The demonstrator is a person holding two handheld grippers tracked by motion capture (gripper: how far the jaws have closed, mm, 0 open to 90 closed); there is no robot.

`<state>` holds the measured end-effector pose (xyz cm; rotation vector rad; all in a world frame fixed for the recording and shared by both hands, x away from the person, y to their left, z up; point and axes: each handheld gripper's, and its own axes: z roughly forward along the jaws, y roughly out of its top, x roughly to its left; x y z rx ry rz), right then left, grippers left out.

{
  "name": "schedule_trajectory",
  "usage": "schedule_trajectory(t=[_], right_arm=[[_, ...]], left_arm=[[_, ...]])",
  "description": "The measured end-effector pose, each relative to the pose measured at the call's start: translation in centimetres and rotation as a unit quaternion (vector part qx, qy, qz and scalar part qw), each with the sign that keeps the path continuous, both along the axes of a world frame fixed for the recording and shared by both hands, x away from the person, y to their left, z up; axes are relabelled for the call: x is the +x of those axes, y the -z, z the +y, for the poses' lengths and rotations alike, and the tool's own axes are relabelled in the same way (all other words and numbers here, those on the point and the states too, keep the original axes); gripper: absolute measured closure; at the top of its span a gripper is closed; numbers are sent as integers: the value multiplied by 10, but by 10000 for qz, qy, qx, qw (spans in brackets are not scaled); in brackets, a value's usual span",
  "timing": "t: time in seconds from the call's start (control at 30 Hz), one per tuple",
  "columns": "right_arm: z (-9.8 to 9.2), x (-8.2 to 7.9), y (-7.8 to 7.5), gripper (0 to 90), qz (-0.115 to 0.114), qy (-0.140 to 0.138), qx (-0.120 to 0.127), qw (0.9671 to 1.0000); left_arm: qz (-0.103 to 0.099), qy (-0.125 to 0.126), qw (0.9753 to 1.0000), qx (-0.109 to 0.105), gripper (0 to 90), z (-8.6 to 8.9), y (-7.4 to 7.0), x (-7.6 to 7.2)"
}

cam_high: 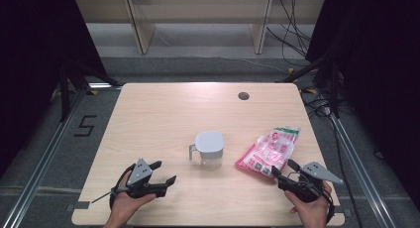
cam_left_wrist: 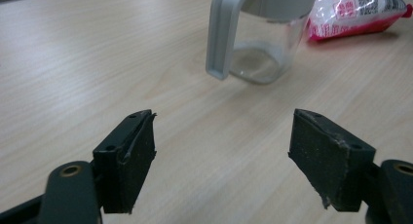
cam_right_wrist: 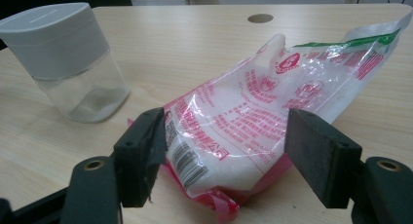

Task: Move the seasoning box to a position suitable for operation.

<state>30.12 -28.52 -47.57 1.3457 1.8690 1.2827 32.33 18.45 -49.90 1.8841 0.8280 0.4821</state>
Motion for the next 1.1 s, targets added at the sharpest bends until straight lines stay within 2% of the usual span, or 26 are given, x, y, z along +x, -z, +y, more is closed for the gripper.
schedule_trajectory(t=[0.23, 0.27, 0.37, 0.57, 0.6, 0.63, 0.67, 0.77, 0.87, 0.93, 0.97, 1.07, 1.1], right_arm=[[1, 0, 0, 329, 60, -13, 49, 10000], [1, 0, 0, 329, 50, 45, 14, 10000], [1, 0, 0, 329, 30, 21, 13, 10000], [1, 0, 0, 330, 34, -48, 35, 10000], [1, 0, 0, 330, 34, -48, 35, 10000], [1, -1, 0, 330, 38, -46, 17, 10000], [1, -1, 0, 330, 32, -46, 15, 10000], [1, 0, 0, 330, 32, -48, 20, 10000], [1, 0, 0, 330, 31, -54, 18, 10000], [2, -1, 0, 330, 72, -18, 70, 9999], [2, 0, -1, 330, 45, -1, -3, 10000], [1, -1, -1, 330, 36, -55, -6, 10000], [4, -3, -1, 330, 191, 9, 185, 9996]], left_arm=[[-58, 100, 9999, 47, 290, -21, -5, 27], [-58, 100, 9999, 47, 303, -21, -5, 27], [-156, 264, 9994, 140, 335, -30, -7, 38], [-131, 298, 9994, 129, 386, -38, -6, 51], [-127, 326, 9993, 92, 386, -40, -5, 54], [-169, 421, 9988, 161, 408, -40, -4, 58], [-86, 442, 9989, 121, 428, -43, -2, 61], [-79, 481, 9987, 167, 483, -46, -1, 64], [-134, 659, 9976, 159, 552, -51, 0, 67], [-165, 663, 9975, 200, 590, -51, -1, 67], [-212, 765, 9967, 182, 613, -52, -1, 68], [-263, 754, 9964, 267, 672, -53, -2, 69], [-275, 800, 9960, 273, 683, -51, -2, 71]])
